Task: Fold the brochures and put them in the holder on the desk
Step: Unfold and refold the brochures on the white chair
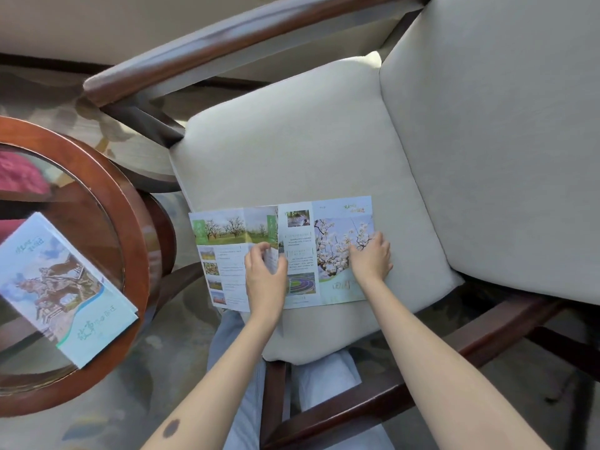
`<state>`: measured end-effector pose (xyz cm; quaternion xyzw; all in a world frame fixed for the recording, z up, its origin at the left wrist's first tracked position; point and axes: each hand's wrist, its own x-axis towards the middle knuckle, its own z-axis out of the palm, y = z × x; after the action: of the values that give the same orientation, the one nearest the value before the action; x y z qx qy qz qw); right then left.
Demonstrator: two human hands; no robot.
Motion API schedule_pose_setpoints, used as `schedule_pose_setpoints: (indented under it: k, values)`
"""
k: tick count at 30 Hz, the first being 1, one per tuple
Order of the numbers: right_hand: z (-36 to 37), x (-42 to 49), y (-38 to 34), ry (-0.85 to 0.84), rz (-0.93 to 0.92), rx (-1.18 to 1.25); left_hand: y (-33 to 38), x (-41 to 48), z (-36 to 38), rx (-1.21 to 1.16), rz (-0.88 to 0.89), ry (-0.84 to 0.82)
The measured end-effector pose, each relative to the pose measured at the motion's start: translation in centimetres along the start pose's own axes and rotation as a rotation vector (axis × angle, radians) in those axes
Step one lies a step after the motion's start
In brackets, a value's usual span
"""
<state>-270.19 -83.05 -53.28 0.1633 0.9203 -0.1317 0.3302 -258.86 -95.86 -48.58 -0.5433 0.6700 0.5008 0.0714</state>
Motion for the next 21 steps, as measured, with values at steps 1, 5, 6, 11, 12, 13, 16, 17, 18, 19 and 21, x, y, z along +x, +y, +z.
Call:
schedule_pose_setpoints:
  k: [1, 5, 6, 11, 12, 13, 16, 17, 18, 19, 21]
  values:
    - [-0.1, 0.2, 0.1, -0.004, 0.009, 0.034, -0.2, 0.0, -0.2, -0.001, -0.008, -0.003]
    - [-0.5, 1.1, 0.4, -0.075, -0.007, 0.257, -0.6, -0.1, -0.9, -0.004, -0.026, 0.017]
    - [-0.6, 1.1, 0.4, -0.096, -0.038, 0.297, -0.6, 0.0, -1.0, -0.003, -0.028, 0.019]
    - [-1.5, 0.9, 0.4, -0.189, -0.109, 0.51, 0.3, 0.1, -1.5, -0.034, -0.032, 0.019]
    - [-1.7, 0.9, 0.4, -0.211, -0.099, 0.569, 0.5, 0.1, -1.6, -0.053, -0.032, 0.023]
    - [-1.9, 1.0, 0.4, -0.231, -0.084, 0.622, 0.7, 0.0, -1.8, -0.07, -0.029, 0.033]
    - [-2.5, 1.6, 1.0, -0.249, 0.0, 0.745, 0.8, -0.7, -2.9, -0.121, -0.002, 0.1]
    - [-2.7, 1.8, 1.3, -0.246, 0.037, 0.76, 0.7, -0.9, -3.4, -0.123, 0.022, 0.131]
    - [-2.8, 2.1, 1.8, -0.24, 0.065, 0.743, 0.7, -1.1, -3.9, -0.123, 0.04, 0.159]
    - [-2.9, 2.3, 2.2, -0.235, 0.081, 0.704, 0.5, -1.2, -4.5, -0.131, 0.046, 0.178]
    - [-2.9, 2.8, 2.8, -0.22, 0.11, 0.632, 0.1, -1.2, -5.4, -0.158, 0.045, 0.202]
